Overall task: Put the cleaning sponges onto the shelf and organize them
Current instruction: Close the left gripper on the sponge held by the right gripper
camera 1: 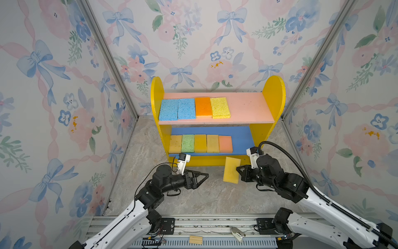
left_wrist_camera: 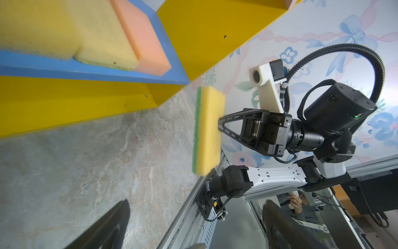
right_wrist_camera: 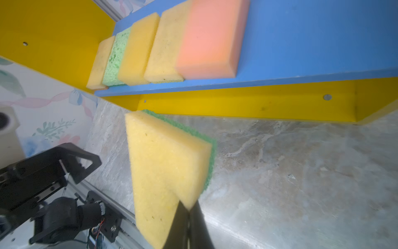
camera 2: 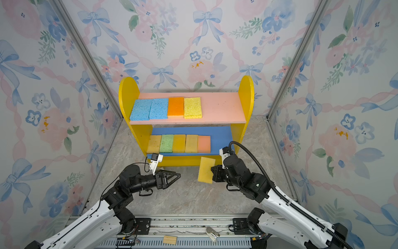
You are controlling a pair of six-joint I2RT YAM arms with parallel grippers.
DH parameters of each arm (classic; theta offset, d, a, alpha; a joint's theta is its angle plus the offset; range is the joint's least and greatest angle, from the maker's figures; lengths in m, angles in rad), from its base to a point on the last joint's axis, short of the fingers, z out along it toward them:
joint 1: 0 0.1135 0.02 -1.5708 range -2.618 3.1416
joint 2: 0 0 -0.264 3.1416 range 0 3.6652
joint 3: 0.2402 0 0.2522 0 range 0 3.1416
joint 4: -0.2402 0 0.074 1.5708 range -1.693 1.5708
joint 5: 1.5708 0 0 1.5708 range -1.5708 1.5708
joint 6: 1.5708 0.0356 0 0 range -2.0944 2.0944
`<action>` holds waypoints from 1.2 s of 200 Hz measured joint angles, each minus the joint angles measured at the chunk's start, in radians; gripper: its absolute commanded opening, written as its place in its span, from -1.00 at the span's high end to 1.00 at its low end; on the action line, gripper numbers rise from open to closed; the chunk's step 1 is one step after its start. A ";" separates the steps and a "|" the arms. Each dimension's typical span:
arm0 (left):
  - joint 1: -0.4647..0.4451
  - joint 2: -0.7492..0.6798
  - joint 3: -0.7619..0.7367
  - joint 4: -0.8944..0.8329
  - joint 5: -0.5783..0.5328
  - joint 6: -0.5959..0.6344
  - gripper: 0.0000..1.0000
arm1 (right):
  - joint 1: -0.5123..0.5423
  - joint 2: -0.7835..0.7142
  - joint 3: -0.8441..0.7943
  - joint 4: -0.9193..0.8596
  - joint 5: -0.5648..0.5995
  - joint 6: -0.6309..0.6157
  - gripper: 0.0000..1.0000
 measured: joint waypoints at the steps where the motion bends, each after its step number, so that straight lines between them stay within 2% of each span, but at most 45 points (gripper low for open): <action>1: -0.005 0.006 -0.001 0.007 0.000 -0.004 -0.96 | 0.000 0.001 0.004 -0.003 -0.007 -0.005 0.89; 50: -0.112 0.139 0.010 0.165 -0.027 -0.060 -0.86 | 0.009 0.024 0.079 -0.017 -0.218 -0.106 0.88; 78: -0.122 0.156 0.012 0.245 -0.041 -0.095 -0.65 | 0.043 0.070 0.102 -0.014 -0.262 -0.130 0.87; 94: -0.126 0.159 0.012 0.292 -0.045 -0.121 -0.32 | 0.062 0.093 0.109 -0.011 -0.273 -0.137 0.87; 117: -0.129 0.164 0.012 0.332 -0.045 -0.137 0.46 | 0.075 0.108 0.109 -0.007 -0.278 -0.139 0.86; 133: -0.130 0.165 0.011 0.353 -0.046 -0.153 0.80 | 0.075 0.108 0.109 0.000 -0.278 -0.140 0.79; 143: -0.130 0.164 0.010 0.362 -0.050 -0.159 0.92 | 0.075 0.108 0.109 0.006 -0.278 -0.141 0.67; 149: -0.130 0.164 0.008 0.368 -0.054 -0.166 0.97 | 0.075 0.108 0.109 0.010 -0.278 -0.138 0.53; 165: -0.130 0.164 0.002 0.381 -0.060 -0.176 1.00 | 0.075 0.107 0.109 0.014 -0.277 -0.140 -0.09; 180: -0.130 0.161 -0.005 0.398 -0.066 -0.191 1.00 | 0.071 0.103 0.109 0.016 -0.278 -0.135 -0.47; 209: -0.126 0.138 -0.023 0.429 -0.079 -0.237 1.00 | 0.008 0.047 0.086 0.032 -0.319 -0.104 -0.97; 240: -0.104 0.107 -0.027 0.455 -0.093 -0.298 1.00 | -0.095 -0.080 0.017 0.082 -0.422 -0.050 -0.94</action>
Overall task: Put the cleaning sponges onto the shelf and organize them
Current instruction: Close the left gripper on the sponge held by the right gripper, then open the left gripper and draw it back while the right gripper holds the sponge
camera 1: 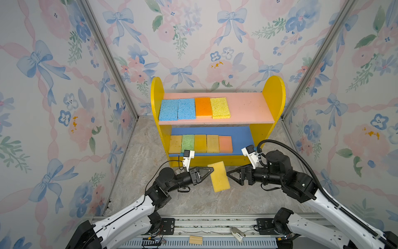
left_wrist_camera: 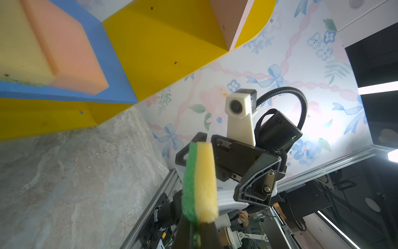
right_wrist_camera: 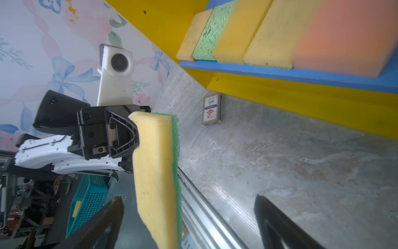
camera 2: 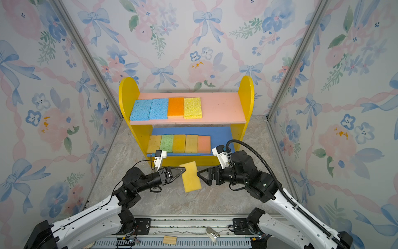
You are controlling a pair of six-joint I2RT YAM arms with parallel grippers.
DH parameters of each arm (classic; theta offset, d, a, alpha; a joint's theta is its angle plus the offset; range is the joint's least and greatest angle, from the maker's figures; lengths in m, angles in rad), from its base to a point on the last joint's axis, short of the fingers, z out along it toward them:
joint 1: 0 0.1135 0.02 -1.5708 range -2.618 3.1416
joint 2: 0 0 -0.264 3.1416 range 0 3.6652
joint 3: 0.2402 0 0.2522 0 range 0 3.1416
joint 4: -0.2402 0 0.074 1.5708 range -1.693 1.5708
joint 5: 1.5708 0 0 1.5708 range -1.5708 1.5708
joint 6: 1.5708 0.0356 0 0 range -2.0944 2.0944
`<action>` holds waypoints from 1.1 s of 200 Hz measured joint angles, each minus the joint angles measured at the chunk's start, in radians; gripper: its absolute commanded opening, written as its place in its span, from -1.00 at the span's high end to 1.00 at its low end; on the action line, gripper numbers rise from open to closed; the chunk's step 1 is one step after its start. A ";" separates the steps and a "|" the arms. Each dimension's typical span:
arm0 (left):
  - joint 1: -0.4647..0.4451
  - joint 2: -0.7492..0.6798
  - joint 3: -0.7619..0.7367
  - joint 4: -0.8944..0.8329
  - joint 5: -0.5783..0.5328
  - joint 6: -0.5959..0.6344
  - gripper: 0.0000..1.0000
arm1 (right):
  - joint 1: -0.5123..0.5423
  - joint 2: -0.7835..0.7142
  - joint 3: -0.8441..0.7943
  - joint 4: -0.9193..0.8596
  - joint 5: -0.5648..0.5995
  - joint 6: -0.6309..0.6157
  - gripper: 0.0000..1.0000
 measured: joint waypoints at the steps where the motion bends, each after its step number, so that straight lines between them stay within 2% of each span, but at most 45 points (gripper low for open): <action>1: 0.001 -0.001 0.000 0.000 0.000 -0.001 1.00 | -0.002 -0.003 -0.002 0.002 -0.003 0.002 -0.94; 44: 0.028 -0.015 0.000 0.048 0.000 -0.087 1.00 | -0.018 -0.060 -0.081 0.122 -0.164 0.097 -0.94; 80: 0.027 -0.016 0.000 0.064 0.007 -0.117 1.00 | 0.007 -0.033 -0.113 0.220 -0.223 0.163 -1.00; 144: 0.034 -0.038 -0.004 0.075 0.008 -0.131 1.00 | 0.085 0.034 -0.113 0.284 -0.238 0.187 -0.61; 202: 0.046 -0.039 -0.013 0.075 0.015 -0.138 1.00 | 0.085 0.030 -0.113 0.292 -0.230 0.191 0.00; 220: 0.047 -0.039 -0.015 0.075 0.016 -0.138 1.00 | 0.085 0.026 -0.113 0.292 -0.230 0.196 0.10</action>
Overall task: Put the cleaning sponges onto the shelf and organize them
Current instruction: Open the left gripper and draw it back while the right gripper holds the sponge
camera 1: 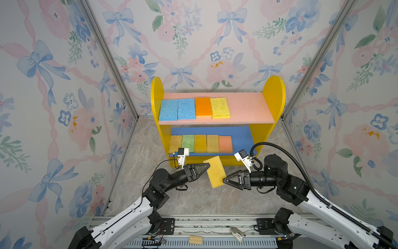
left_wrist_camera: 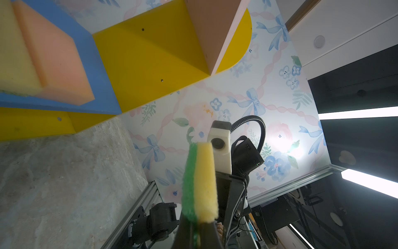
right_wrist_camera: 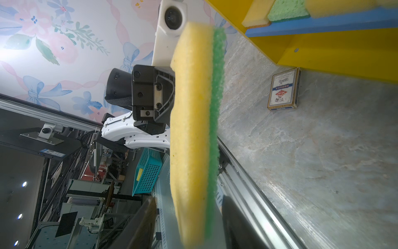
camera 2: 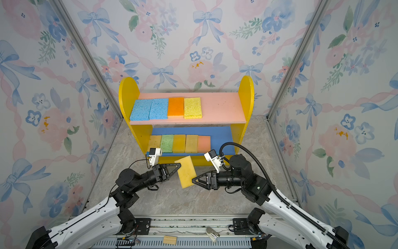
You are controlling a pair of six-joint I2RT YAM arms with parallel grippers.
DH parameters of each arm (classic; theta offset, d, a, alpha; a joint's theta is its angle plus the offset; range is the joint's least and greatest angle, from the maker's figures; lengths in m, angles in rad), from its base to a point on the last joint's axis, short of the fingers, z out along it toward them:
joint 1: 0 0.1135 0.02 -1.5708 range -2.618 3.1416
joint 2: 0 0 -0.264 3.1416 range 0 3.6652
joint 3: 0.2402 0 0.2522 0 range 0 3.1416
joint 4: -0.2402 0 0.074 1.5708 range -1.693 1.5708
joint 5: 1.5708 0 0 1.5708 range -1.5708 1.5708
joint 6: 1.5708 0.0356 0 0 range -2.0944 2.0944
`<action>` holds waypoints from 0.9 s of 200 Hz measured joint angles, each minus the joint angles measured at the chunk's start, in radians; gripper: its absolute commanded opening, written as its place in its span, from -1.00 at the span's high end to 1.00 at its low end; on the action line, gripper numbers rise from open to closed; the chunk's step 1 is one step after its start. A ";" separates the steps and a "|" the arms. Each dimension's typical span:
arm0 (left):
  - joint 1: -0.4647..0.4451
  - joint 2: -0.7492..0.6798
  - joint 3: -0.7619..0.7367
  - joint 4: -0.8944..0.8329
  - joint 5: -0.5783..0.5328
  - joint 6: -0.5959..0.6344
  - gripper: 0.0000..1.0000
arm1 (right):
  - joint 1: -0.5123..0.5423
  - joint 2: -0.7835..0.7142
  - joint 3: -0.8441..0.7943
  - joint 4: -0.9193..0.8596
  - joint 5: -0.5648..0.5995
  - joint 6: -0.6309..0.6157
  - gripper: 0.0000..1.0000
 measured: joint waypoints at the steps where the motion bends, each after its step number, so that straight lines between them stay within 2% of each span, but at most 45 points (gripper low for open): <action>1: 0.000 0.000 0.000 0.000 0.000 0.000 1.00 | 0.000 0.000 0.000 0.000 0.000 -0.001 0.11; 87: 0.002 0.000 0.000 0.000 0.004 -0.003 1.00 | 0.000 -0.008 0.000 -0.004 0.001 0.003 0.55; 109: 0.006 0.000 0.000 0.000 0.008 -0.003 1.00 | 0.000 -0.008 0.000 -0.004 0.008 0.002 0.60; 137: 0.010 0.000 0.000 0.000 0.010 -0.003 0.77 | 0.000 -0.008 0.000 -0.013 0.016 0.001 0.61; 149: 0.015 -0.004 -0.002 0.000 0.014 -0.008 0.50 | 0.000 -0.008 0.003 -0.020 0.025 0.001 0.63; 180: 0.053 -0.027 -0.011 0.000 0.023 -0.023 -0.01 | -0.003 -0.010 0.014 -0.057 0.045 -0.008 0.65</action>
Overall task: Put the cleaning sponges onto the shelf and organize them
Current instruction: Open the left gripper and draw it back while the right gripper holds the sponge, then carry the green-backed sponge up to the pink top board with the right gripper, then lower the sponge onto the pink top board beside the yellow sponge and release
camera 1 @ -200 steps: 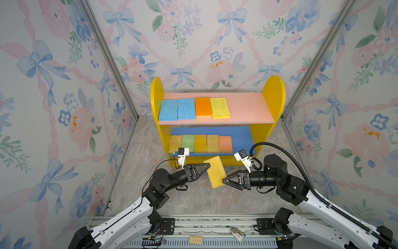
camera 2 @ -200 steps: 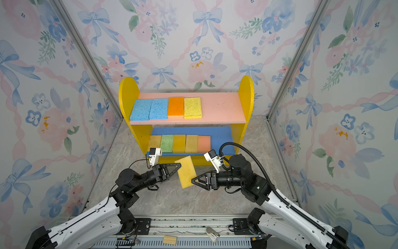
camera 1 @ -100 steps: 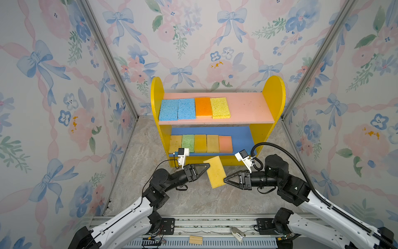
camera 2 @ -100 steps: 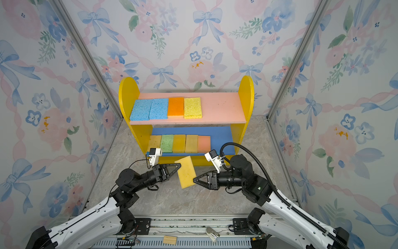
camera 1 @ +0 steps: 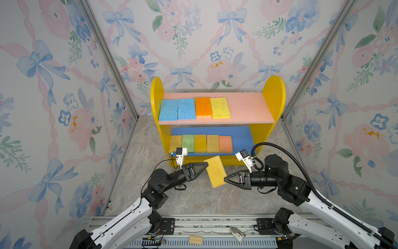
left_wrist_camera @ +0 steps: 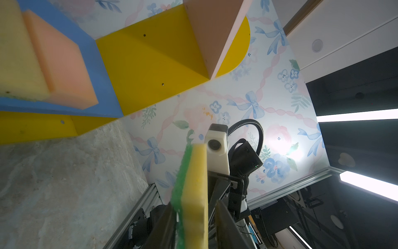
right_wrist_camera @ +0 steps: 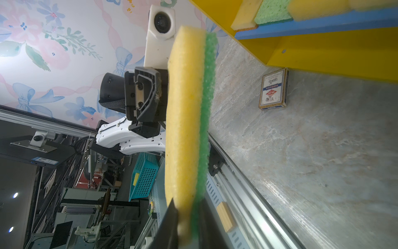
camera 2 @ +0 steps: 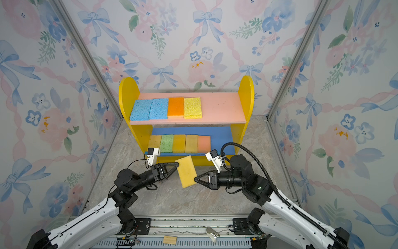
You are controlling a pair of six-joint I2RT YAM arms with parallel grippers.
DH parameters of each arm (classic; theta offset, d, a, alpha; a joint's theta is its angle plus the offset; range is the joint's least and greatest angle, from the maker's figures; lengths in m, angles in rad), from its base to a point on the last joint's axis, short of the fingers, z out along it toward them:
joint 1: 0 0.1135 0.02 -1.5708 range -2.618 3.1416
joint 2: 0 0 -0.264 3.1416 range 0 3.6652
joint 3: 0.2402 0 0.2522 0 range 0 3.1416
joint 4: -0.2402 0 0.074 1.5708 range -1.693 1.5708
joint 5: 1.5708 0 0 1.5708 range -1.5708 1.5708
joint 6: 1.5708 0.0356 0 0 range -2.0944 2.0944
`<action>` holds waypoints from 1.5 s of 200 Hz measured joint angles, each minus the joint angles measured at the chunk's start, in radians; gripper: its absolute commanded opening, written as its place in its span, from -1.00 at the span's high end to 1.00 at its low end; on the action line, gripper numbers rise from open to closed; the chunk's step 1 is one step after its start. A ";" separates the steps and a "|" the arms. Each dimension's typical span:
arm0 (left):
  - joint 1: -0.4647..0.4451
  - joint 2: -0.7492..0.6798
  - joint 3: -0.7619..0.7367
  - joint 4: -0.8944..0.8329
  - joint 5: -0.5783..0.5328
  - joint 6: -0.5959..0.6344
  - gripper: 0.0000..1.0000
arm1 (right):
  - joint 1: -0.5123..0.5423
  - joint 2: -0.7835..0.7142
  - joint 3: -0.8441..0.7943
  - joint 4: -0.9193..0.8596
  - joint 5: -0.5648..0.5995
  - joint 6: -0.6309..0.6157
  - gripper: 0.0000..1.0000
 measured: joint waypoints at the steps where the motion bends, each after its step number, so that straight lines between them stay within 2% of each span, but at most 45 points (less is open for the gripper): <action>1: 0.003 -0.001 0.000 -0.001 0.002 -0.002 -0.02 | 0.000 0.000 0.000 -0.001 0.000 0.000 0.66; 37: 0.122 -0.066 0.000 -0.063 0.050 0.017 -0.25 | -0.022 -0.018 0.035 -0.066 0.009 -0.011 0.67; 70: 0.259 -0.165 0.043 -0.323 0.071 0.139 -0.40 | -0.047 -0.036 0.135 -0.185 0.026 -0.047 0.68; 86: 0.283 -0.186 0.079 -0.452 0.064 0.228 -0.45 | -0.048 -0.041 0.224 -0.257 0.042 -0.074 0.68; 122: 0.301 -0.192 0.084 -0.623 0.053 0.353 -0.63 | -0.076 0.005 0.514 -0.423 0.084 -0.146 0.68; 150: 0.326 -0.177 0.084 -0.706 0.039 0.447 -0.74 | -0.130 0.121 0.809 -0.573 0.128 -0.232 0.61; 171: 0.366 -0.139 0.089 -0.743 0.051 0.512 -0.84 | -0.190 0.248 1.032 -0.695 0.182 -0.295 0.65; 193: 0.425 -0.095 0.118 -0.803 0.061 0.592 -0.90 | -0.248 0.366 1.188 -0.789 0.226 -0.345 0.72; 239: 0.569 -0.078 0.162 -0.885 0.105 0.752 -0.96 | -0.367 0.583 1.386 -0.887 0.258 -0.405 0.74; 300: 0.578 -0.064 0.162 -0.922 0.127 0.808 -0.96 | -0.481 0.773 1.543 -0.958 0.220 -0.455 0.72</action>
